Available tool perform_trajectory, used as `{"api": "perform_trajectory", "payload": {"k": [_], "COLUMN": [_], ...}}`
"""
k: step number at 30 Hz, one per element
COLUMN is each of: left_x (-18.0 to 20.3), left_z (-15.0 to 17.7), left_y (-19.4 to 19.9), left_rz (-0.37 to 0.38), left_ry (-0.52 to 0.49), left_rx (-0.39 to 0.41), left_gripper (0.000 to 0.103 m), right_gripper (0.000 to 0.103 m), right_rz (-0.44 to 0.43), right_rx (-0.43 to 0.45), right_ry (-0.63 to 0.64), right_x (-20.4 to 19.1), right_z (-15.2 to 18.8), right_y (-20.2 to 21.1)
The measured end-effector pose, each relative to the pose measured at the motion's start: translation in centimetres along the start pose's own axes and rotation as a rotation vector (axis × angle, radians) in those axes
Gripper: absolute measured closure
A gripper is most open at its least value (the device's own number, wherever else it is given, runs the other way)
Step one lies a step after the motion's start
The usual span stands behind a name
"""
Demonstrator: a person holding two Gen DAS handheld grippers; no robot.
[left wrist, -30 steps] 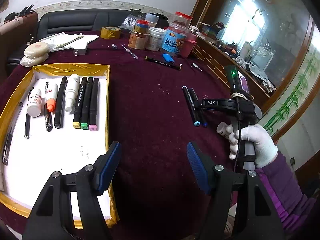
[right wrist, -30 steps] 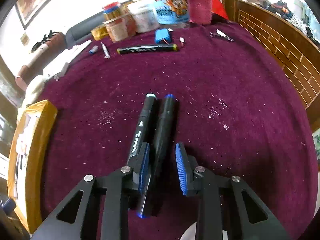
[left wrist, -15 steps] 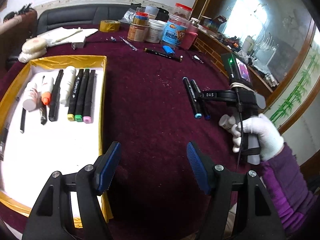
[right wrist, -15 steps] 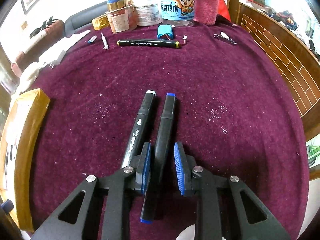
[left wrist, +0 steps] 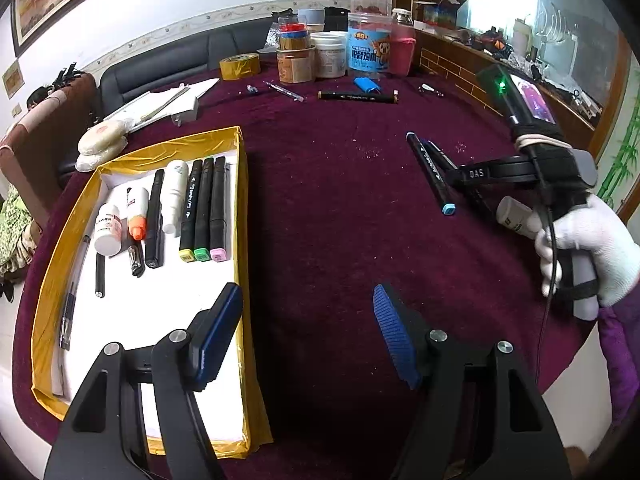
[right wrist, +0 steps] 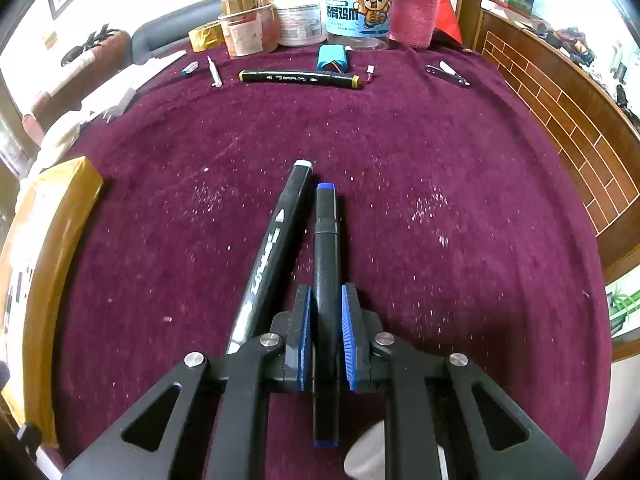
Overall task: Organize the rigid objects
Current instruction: 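Close the right tool on two black markers and lift them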
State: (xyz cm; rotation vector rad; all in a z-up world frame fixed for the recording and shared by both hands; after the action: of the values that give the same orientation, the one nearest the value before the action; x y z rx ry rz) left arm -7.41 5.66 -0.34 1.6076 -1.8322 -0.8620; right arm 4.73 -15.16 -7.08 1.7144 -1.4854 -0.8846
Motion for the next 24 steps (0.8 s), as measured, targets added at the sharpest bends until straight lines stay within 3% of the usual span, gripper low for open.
{"api": "perform_trajectory", "payload": {"k": [7,13,24], "left_x": [0.3,1.1,3.6], "left_z": [-0.1,-0.4,-0.3], "left_y": [-0.6,-1.4,-3.9], "left_rz": [-0.011,-0.018,-0.009], "left_ry": [-0.013,-0.035,-0.070], "left_rx": [-0.019,-0.039,-0.107], "left_gripper": [0.036,0.036,0.036], "right_gripper": [0.090,0.090,0.090], "right_rz": [-0.035,-0.126,-0.274], "right_rx": [0.000,0.004,0.094], "right_ry": [-0.005,-0.047,-0.115], "right_x": [-0.1,0.0,1.2], "right_z": [1.2,2.0,2.5], "right_y": [0.7,1.5,5.2]}}
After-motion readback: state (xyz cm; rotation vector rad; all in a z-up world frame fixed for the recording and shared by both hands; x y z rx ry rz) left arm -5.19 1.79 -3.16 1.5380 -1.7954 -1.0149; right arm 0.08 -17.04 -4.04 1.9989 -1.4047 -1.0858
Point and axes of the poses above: each gripper's, at about its wrist camera, not at the fingertips, and y roughly against the way its jaws point, x to its right, z to its underside, the point moved 9 cm from there along -y, roughly the way its jaws point, and after that the axes turned 3 degrees about y, right-handed, at the moved point
